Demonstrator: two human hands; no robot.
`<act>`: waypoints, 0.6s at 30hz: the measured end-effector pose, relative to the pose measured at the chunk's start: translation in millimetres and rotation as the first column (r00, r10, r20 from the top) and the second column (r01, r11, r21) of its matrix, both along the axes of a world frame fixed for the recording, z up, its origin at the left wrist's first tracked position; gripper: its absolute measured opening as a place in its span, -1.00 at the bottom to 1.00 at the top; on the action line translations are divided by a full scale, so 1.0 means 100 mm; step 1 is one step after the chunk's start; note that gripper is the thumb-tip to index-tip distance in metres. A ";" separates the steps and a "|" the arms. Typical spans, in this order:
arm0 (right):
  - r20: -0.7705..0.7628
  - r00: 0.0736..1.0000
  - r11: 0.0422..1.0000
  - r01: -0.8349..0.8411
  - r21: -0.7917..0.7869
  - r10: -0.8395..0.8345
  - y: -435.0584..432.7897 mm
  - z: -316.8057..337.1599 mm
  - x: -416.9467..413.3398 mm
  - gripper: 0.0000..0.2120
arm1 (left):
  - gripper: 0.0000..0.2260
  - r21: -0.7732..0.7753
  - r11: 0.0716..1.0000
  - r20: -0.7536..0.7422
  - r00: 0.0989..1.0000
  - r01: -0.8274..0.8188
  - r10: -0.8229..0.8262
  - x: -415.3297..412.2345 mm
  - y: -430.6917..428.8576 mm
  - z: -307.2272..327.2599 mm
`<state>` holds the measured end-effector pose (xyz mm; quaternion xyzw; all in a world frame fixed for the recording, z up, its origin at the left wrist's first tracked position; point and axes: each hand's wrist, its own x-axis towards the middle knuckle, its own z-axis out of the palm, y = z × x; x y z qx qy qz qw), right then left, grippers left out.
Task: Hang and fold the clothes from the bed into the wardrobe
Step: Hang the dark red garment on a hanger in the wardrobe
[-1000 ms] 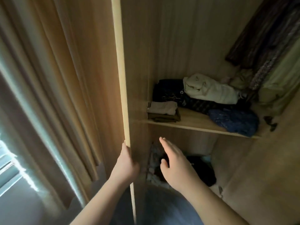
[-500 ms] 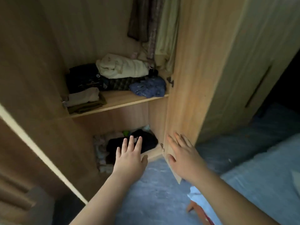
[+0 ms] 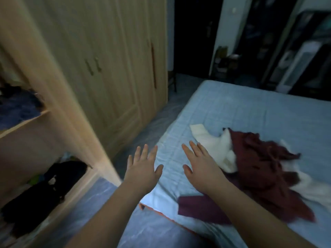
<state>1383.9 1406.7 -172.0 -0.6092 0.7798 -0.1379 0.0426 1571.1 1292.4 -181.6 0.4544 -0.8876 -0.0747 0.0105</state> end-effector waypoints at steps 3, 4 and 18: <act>-0.003 0.992 0.992 0.122 0.016 -0.122 0.51 -0.08 -0.65 -0.34 | -0.37 0.022 0.993 -0.013 0.993 0.117 -0.117 -0.82 0.31 -0.10; -0.003 0.987 0.987 0.158 0.028 -0.158 0.66 -0.10 -0.84 -0.34 | -0.37 0.032 0.988 -0.020 0.988 0.154 -0.153 -1.06 0.41 -0.12; 0.111 0.843 0.849 0.516 0.113 -0.527 1.59 -0.52 -2.22 -0.33 | -0.36 0.091 0.846 -0.040 0.851 0.525 -0.524 -3.17 0.89 -0.48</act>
